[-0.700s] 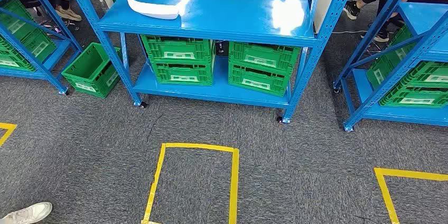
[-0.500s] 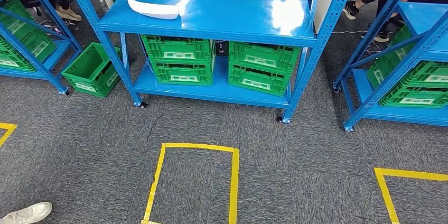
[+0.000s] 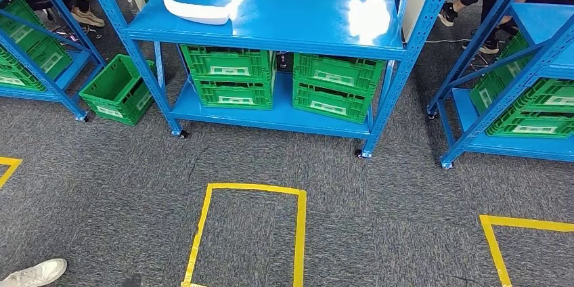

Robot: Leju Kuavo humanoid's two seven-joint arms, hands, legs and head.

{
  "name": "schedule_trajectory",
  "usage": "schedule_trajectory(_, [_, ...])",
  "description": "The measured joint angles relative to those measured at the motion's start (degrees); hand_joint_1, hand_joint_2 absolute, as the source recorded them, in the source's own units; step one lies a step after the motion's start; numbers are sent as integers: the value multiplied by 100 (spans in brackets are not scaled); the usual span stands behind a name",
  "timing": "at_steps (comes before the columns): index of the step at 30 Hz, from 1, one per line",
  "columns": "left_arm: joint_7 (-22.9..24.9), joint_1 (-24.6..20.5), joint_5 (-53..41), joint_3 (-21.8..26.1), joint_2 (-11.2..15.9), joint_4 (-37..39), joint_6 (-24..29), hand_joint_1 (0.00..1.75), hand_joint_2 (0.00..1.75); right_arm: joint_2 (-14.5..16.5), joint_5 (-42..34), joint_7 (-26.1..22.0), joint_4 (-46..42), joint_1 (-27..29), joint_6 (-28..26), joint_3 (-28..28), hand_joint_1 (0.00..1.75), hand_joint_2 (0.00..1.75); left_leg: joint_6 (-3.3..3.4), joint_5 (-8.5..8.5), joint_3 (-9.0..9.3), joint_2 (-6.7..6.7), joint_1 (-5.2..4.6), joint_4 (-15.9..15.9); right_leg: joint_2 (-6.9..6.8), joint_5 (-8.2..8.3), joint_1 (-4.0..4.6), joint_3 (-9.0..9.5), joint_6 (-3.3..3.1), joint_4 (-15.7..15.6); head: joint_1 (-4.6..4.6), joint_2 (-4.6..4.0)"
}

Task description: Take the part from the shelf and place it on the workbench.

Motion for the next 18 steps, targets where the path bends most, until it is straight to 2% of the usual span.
schedule_trajectory(6, [-254,-94,389,-238,128,-989,-49,0,0,2,-171,-73,139,-87,-333,361,0,0,1,4,0,0,-1,0,0,3,0,1,3,0,0,0])
schedule_trajectory(10, [-385,-207,476,-451,184,-1672,-302,0,0,2,-258,-103,203,-133,-433,546,0,175,2,5,-1,0,-1,2,0,5,-1,0,6,0,0,0])
schedule_trajectory(18, [-713,-570,386,-1100,264,-2909,-1245,0,0,0,-445,-120,268,-250,-273,783,0,175,4,7,-1,0,-1,5,0,7,-1,0,8,1,-1,0])
